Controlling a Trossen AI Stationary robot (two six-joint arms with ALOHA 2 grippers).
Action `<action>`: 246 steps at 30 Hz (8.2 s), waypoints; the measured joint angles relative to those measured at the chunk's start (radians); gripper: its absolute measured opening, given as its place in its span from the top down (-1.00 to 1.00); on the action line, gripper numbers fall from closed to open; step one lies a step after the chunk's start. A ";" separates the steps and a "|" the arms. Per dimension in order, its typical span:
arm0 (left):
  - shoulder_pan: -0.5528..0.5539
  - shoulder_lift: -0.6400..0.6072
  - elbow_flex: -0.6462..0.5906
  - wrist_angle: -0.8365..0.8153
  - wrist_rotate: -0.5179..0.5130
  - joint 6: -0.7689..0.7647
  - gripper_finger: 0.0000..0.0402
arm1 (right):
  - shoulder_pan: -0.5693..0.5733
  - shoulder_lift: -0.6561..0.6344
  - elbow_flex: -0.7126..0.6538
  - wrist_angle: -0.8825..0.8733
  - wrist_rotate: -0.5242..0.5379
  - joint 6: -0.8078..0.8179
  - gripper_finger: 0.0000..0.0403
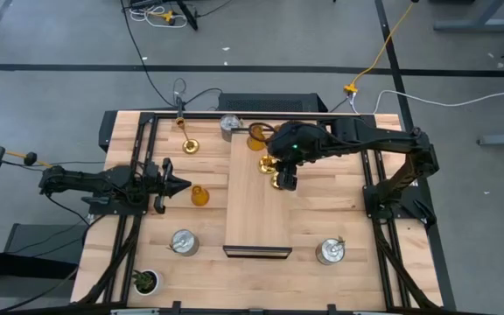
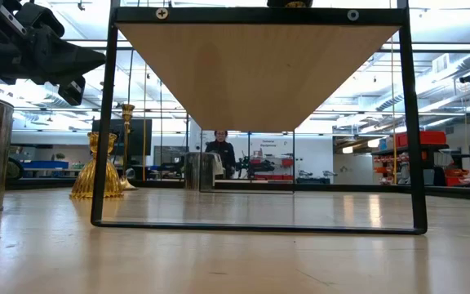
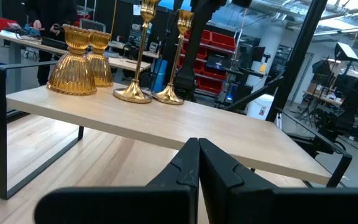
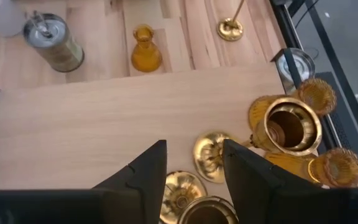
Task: Pick & Place candle stick holders
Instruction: Put the bottom candle holder on the shelf, then put the bottom right scented candle on the shelf
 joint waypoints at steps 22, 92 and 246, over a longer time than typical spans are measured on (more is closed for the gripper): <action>0.000 0.000 0.000 0.000 0.000 0.000 0.95 | 0.003 -0.137 0.000 0.144 0.011 -0.094 -0.40; 0.000 0.000 0.000 0.000 0.000 0.000 0.95 | -0.034 -0.521 -0.999 0.567 -0.069 0.040 0.99; 0.000 0.000 0.000 0.000 0.000 0.000 0.95 | 0.535 -0.599 -0.959 0.490 -0.072 -0.035 -0.39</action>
